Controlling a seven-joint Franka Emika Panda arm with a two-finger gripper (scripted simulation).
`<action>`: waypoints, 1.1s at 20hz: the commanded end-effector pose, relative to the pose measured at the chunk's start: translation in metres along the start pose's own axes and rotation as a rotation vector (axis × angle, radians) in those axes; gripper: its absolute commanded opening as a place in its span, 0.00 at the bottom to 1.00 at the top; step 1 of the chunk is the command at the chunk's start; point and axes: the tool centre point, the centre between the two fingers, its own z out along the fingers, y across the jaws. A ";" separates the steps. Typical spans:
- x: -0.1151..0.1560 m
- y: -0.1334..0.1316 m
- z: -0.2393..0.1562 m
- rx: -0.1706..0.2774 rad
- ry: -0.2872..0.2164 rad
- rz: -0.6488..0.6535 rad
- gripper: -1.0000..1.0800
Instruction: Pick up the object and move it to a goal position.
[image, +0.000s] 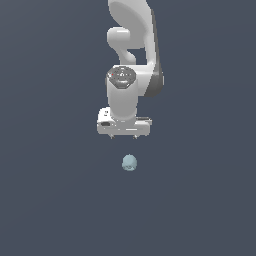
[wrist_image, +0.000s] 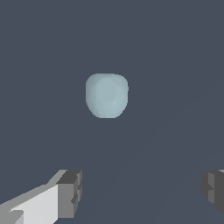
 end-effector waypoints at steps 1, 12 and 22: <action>0.000 0.000 0.000 0.000 0.000 0.000 0.96; 0.001 -0.005 -0.005 0.013 -0.008 0.009 0.96; 0.011 -0.008 0.002 0.011 0.001 0.011 0.96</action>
